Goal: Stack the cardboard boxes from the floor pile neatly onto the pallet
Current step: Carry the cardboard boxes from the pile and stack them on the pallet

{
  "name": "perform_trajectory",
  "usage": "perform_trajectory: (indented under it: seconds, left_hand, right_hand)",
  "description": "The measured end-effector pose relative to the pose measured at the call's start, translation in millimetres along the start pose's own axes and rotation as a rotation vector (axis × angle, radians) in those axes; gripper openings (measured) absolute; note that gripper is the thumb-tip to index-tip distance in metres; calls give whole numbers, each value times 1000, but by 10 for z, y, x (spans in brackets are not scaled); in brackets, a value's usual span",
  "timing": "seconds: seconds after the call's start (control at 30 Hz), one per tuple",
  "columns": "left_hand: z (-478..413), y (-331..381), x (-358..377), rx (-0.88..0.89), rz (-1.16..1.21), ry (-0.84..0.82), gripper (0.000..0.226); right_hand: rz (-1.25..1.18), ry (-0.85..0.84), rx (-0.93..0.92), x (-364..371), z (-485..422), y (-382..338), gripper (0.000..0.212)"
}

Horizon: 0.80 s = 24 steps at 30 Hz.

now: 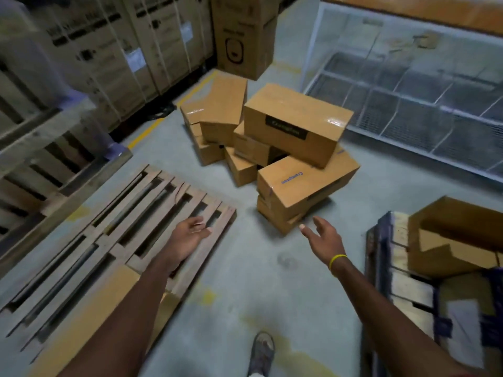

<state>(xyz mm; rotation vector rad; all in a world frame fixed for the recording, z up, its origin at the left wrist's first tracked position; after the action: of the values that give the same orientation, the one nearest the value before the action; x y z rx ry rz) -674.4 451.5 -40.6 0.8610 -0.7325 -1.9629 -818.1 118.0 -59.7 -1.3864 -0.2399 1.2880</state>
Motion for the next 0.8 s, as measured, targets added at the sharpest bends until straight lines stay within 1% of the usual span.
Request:
perform_trajectory:
  seconds: [0.17, 0.3, 0.4, 0.57, 0.7, 0.8]
  left_hand:
    - [12, 677, 447, 55, -7, -11, 47]
    - [-104, 1040, 724, 106, -26, -29, 44]
    - [-262, 1276, 922, 123, -57, -81, 48]
    - [-584, 1675, 1215, 148, -67, -126, 46]
    - [-1003, 1958, 1357, 155, -86, -146, 53]
    - [-1428, 2235, 1450, 154, -81, -151, 53]
  right_hand:
    - [-140, 122, 88, -538, -155, 99, 69]
    - [-224, 198, 126, -789, -294, 97, 69]
    - [-262, 227, 134, -900, -451, 44, 68]
    - [-315, 258, 134, -1006, -883, -86, 69]
    - [-340, 276, 136, -1017, -1345, -256, 69]
    - [-348, 276, 128, -1018, -1812, -449, 67]
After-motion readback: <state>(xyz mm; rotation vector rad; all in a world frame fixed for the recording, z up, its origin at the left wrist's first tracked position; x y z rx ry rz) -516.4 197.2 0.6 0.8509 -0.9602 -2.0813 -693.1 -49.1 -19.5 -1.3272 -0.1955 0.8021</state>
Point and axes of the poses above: each hand's wrist, its own z-axis away from the middle knuckle, its own x-axis out of the palm, y = z × x, the point moved 5 cm from there along -z, towards the middle knuckle, and after that the axes turned 4 degrees about -x, right-handed, at the moved point
